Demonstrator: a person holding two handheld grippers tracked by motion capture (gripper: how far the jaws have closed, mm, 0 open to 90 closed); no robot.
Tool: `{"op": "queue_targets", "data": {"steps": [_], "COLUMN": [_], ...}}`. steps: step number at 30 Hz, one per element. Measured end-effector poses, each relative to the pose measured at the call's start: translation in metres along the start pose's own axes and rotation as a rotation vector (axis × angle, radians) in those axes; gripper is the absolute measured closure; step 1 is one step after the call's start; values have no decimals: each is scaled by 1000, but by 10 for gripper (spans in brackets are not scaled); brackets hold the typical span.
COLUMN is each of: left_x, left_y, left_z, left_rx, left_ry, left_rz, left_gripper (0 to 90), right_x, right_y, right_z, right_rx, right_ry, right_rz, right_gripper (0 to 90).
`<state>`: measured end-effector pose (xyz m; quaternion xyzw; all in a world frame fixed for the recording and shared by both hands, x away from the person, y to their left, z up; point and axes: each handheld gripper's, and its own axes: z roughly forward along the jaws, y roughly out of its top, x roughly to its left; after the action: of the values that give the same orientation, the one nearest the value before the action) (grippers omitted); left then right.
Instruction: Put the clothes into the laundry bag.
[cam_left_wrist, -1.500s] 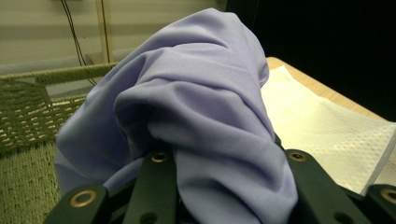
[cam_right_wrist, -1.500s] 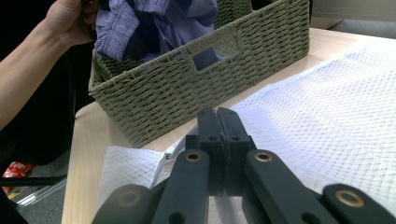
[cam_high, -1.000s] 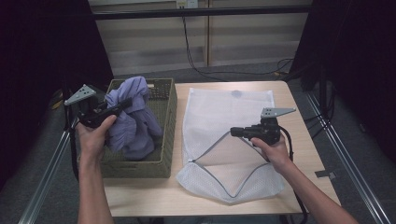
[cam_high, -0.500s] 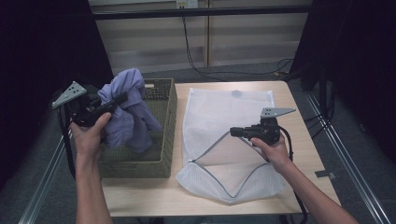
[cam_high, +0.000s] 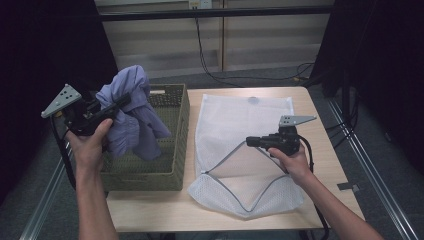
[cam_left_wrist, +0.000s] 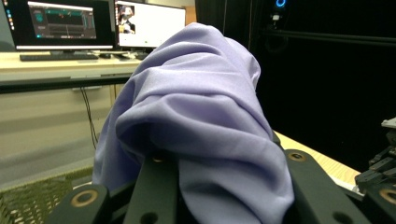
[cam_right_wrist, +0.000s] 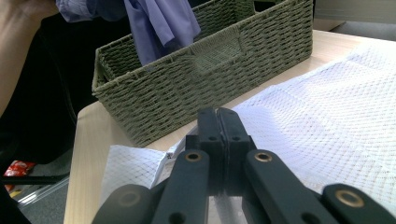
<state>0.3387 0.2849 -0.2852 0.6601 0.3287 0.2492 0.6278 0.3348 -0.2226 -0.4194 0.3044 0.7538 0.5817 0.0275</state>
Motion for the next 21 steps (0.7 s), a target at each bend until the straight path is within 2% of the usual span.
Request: {"op": "queue_targets", "data": {"steps": [5, 10, 14, 21], "left_x": [-3, -12, -15, -17], "left_y": [6, 18, 27, 39], "left_z": [-3, -8, -10, -14], "left_rx": [-30, -55, -56, -91], "left_ry": [-16, -17, -13, -24], "left_rz": [-12, 21, 42, 44], "left_gripper": [698, 698, 698, 699], "right_x": [0, 2, 1, 1], "right_y": [1, 4, 5, 4], "right_z": [-1, -5, -6, -6], "right_rx": [-4, -22, -24, -21], "right_ry": [3, 8, 7, 7], "right_rz": [-2, -5, -4, -3], "right_gripper": [900, 900, 900, 900]}}
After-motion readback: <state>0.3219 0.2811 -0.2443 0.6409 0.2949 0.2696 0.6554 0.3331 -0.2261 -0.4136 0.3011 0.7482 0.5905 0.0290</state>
